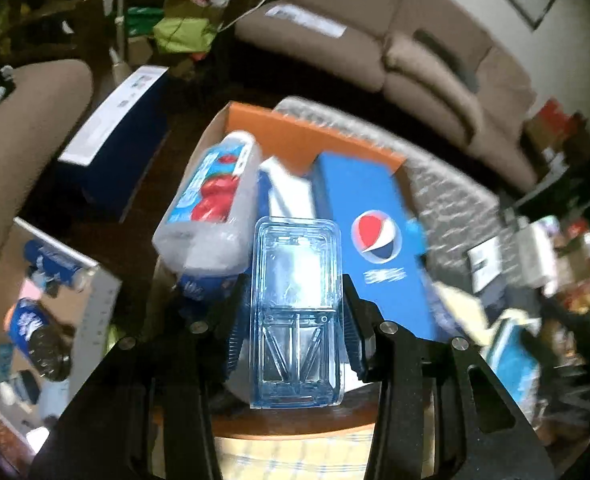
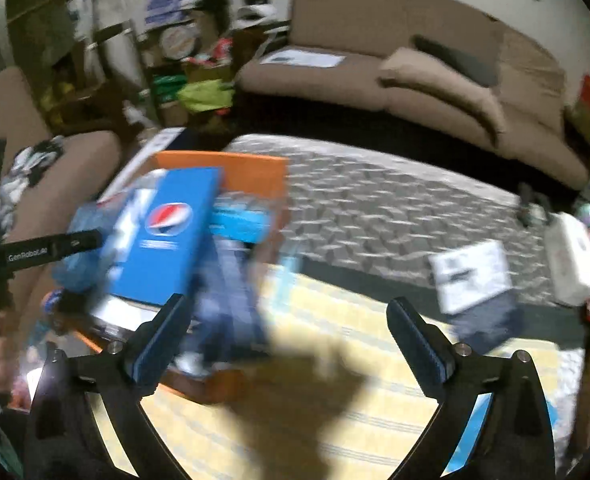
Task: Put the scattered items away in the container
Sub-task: 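Lower the case into the box with the left tool while the right tool releases the Pepsi box, then reach both tools to the teal mesh zipper bag and close on it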
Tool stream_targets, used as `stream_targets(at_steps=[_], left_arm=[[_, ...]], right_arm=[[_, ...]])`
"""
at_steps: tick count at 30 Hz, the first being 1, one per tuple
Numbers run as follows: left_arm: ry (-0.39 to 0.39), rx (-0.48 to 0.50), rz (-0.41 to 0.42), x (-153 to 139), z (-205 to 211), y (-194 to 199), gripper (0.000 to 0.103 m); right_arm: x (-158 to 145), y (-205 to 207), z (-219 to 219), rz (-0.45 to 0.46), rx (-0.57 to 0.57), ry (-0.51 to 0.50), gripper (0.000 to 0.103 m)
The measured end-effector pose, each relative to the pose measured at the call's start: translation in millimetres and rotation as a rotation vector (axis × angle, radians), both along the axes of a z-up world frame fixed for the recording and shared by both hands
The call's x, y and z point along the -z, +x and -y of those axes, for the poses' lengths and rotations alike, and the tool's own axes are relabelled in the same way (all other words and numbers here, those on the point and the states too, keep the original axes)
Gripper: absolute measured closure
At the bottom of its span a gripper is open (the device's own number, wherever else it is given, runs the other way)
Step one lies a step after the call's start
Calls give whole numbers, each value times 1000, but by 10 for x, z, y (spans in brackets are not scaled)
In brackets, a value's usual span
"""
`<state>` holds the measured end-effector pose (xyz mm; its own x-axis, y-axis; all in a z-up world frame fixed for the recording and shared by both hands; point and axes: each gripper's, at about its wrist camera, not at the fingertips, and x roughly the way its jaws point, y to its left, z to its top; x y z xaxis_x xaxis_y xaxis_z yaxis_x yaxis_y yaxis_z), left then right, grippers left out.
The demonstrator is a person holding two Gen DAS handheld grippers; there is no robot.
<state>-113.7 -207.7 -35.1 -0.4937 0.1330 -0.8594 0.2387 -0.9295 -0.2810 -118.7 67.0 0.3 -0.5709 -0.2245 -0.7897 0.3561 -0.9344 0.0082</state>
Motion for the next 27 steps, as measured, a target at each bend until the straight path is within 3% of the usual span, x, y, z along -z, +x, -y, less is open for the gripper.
stream_targets(at_steps=[2, 4, 5, 6, 8, 12, 16, 27], left_arm=[[-2, 3, 43, 55, -39, -22, 60], [22, -2, 30, 3, -58, 11, 39], [32, -3, -1, -68, -69, 50, 24], [35, -1, -41, -150, -81, 98, 16], [35, 12, -111, -276, -93, 173, 10], [73, 37, -169, -401, -104, 216, 8], [86, 69, -165, -406, -182, 193, 8], [74, 158, -243, -532, -445, 345, 8]], right_arm=[[-29, -27, -327, 29, 60, -9, 3], [-69, -19, -665, 35, 109, -42, 3], [-84, -9, -797, 36, 129, -47, 3], [-102, -1, -914, 38, 150, -47, 3], [-151, 6, -1162, 38, 192, -56, 3], [-229, 15, -1679, 38, 299, -89, 3], [-180, 47, -2106, 62, 376, -76, 3], [463, 615, -3345, 255, 656, -88, 3]])
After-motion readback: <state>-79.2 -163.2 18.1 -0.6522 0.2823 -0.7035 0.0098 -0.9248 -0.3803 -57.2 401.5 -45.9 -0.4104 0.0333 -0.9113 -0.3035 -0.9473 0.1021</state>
